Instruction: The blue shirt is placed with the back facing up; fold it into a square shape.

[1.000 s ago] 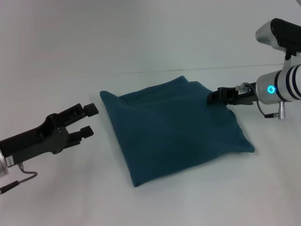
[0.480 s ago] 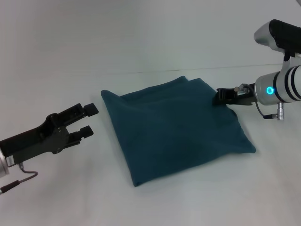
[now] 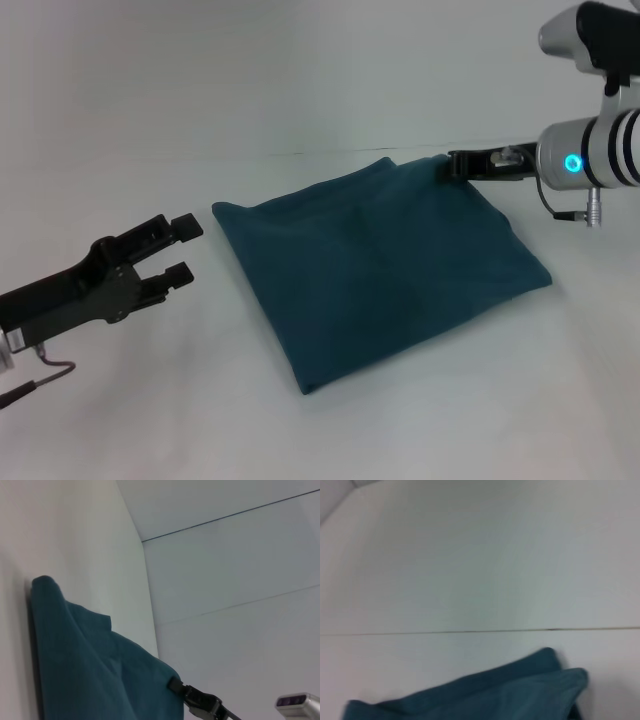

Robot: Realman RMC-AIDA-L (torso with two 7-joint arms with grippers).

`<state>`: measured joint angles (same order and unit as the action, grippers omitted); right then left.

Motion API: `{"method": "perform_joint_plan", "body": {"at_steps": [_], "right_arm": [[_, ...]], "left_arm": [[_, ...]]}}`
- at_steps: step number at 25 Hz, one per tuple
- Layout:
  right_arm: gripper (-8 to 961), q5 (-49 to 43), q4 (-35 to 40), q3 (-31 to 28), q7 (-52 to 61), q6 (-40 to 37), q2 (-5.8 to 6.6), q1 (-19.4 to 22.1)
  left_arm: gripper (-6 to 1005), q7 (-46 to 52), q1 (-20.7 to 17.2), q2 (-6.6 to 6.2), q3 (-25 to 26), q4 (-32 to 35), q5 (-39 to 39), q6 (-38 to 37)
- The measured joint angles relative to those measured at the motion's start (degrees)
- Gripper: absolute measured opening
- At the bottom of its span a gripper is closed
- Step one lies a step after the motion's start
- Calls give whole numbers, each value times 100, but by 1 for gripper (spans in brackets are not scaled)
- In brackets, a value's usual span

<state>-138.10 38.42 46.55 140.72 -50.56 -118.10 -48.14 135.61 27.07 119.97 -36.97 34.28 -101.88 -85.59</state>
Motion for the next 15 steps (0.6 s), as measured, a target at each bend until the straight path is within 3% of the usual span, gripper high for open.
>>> {"method": "perform_joint_plan", "body": {"at_steps": [6,15], "right_arm": [[32,106,355,12,-13,-261,10,-10],[33,64,-90,513,-18,525,68,-128]], "left_arm": [[922,0,0,-14,60,16,2,-2],[922,0,35,-8,76,16,11,11]]}}
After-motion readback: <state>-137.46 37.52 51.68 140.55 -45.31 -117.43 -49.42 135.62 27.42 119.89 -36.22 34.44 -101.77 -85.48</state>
